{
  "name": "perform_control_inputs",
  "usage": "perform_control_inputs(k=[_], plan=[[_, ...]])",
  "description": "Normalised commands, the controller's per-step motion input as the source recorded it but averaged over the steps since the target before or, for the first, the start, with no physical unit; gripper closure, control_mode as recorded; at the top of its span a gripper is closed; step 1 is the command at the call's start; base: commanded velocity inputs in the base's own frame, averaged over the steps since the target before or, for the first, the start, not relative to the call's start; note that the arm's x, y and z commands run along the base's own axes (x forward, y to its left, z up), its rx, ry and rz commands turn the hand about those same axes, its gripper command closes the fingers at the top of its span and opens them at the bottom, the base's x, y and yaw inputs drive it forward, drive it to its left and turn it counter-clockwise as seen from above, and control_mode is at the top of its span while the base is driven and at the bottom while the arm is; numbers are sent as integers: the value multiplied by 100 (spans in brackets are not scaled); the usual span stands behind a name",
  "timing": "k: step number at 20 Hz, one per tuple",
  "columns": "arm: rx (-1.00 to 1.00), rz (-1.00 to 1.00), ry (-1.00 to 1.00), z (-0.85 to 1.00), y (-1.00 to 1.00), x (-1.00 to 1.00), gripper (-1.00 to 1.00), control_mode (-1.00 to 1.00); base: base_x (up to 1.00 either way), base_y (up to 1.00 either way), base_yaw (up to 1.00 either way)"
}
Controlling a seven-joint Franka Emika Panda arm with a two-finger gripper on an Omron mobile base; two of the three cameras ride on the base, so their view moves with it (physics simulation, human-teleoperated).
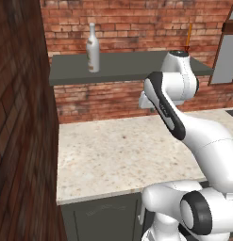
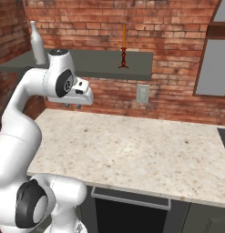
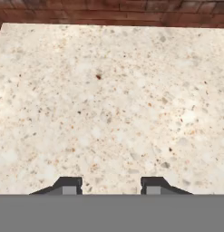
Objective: Get the candle and the liquor from the cabinet and move them to the dining counter.
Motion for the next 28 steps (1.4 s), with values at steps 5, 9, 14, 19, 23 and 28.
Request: perform_control_inputs(k=[5, 9, 14, 19, 23, 28], plan=[[0, 0, -7, 7, 0, -9, -100, -100, 0, 0, 0], [0, 0, -25, 33, 0, -16, -100, -100, 0, 0, 0], [0, 3, -23, 42, 0, -10, -100, -100, 0, 0, 0], [1, 10, -19, 51, 0, -8, -100, -100, 0, 0, 0], [4, 11, -20, 39, 1, 0, -100, -100, 0, 0, 0], [2, 5, -20, 59, 18, 0, -100, -100, 0, 0, 0]])
